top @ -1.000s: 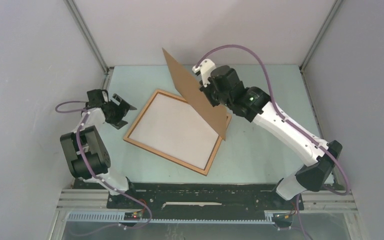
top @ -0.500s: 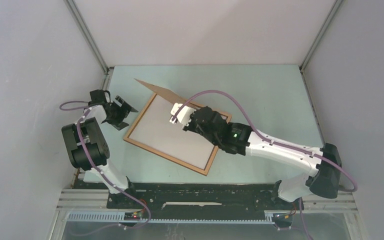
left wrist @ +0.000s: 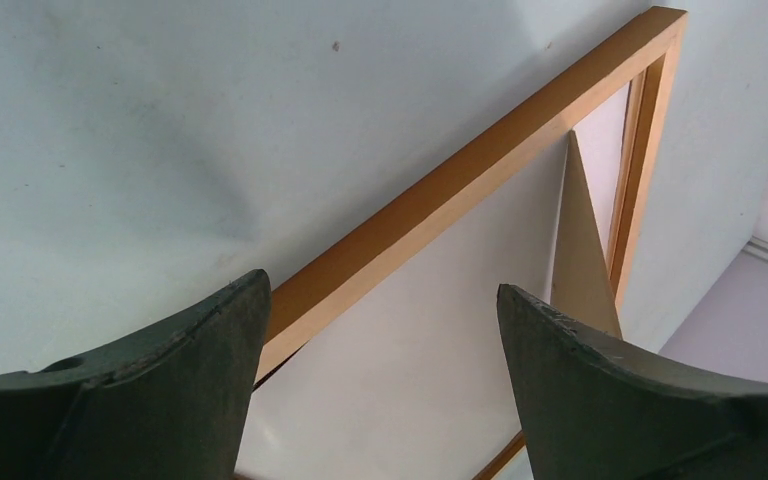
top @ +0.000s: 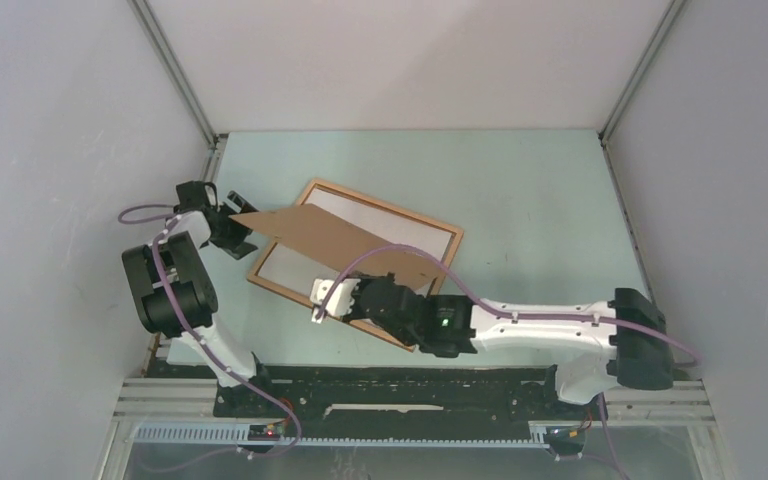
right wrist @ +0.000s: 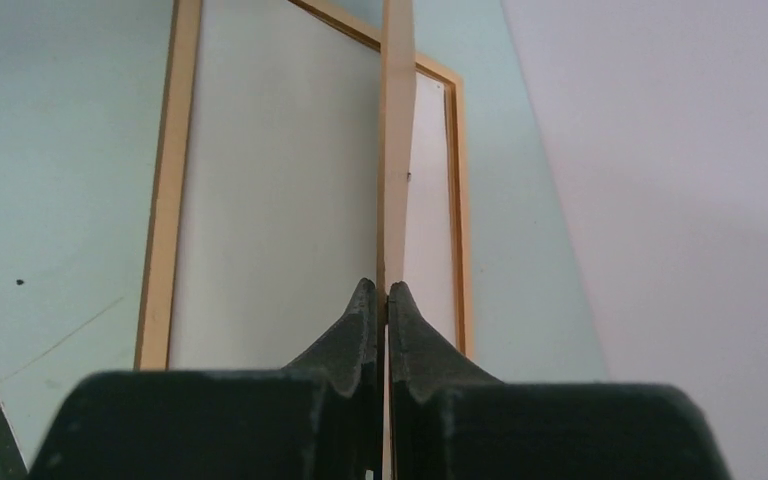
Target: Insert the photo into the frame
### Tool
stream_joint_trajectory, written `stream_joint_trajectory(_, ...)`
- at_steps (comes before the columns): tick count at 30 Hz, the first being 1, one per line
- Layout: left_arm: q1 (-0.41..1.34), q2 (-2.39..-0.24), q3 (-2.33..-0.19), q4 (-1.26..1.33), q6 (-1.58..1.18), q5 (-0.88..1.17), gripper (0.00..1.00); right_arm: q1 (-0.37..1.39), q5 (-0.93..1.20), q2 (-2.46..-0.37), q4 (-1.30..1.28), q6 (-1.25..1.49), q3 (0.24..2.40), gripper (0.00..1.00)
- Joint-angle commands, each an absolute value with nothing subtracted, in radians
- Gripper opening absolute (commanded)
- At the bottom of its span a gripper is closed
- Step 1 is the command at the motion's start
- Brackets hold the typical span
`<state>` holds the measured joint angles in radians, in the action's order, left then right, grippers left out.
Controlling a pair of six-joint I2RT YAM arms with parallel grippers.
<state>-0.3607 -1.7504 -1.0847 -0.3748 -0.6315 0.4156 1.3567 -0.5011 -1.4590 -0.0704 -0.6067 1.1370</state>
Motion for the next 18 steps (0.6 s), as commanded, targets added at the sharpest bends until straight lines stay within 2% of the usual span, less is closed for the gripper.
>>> stream_joint_trajectory(1,-0.377,-1.751,-1.058,-0.346,-0.643,0.429,0.89,1.387,-0.56,-1.546,0.077,-0.624,1.135,0.0)
stream_joint_trajectory(16,-0.409,-1.726,-1.057,-0.335,-0.647,0.481,0.9,1.412,-0.668,-1.72,0.418,-0.821,0.973,0.0)
stream_joint_trajectory(18,-0.421,-1.697,-1.054,-0.344,-0.632,0.472,0.9,1.414,-0.674,-1.723,0.4,-0.791,0.973,0.04)
